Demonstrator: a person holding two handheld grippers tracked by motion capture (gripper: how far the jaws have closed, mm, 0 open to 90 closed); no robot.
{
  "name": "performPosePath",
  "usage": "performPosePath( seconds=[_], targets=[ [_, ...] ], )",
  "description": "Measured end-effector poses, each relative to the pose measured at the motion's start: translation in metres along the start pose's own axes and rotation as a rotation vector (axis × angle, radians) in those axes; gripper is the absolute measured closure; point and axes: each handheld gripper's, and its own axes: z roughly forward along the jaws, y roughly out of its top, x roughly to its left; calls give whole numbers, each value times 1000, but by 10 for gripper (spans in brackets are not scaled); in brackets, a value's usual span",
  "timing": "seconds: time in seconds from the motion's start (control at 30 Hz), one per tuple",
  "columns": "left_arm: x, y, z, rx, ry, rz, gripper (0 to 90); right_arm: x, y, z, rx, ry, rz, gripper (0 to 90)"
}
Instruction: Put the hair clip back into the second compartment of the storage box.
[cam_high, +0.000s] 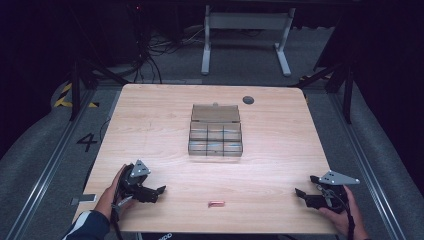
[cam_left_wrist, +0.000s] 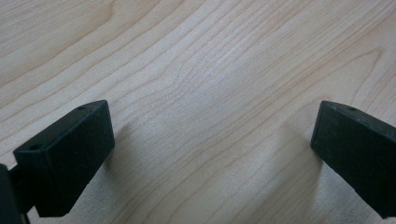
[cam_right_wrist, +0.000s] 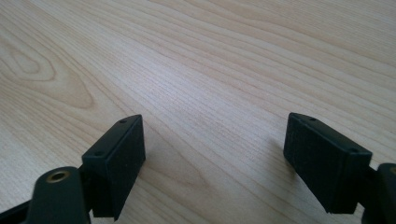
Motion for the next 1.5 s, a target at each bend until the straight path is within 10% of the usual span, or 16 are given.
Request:
performPosePath(
  seconds=[0.77, 1.5],
  targets=[
    [4, -4, -3, 0, -38, 42, 4, -2, 6, 2, 38, 13, -17, 197],
    [4, -4, -3, -2, -37, 41, 5, 27, 40, 1, 3, 197, -157, 340]
  ],
)
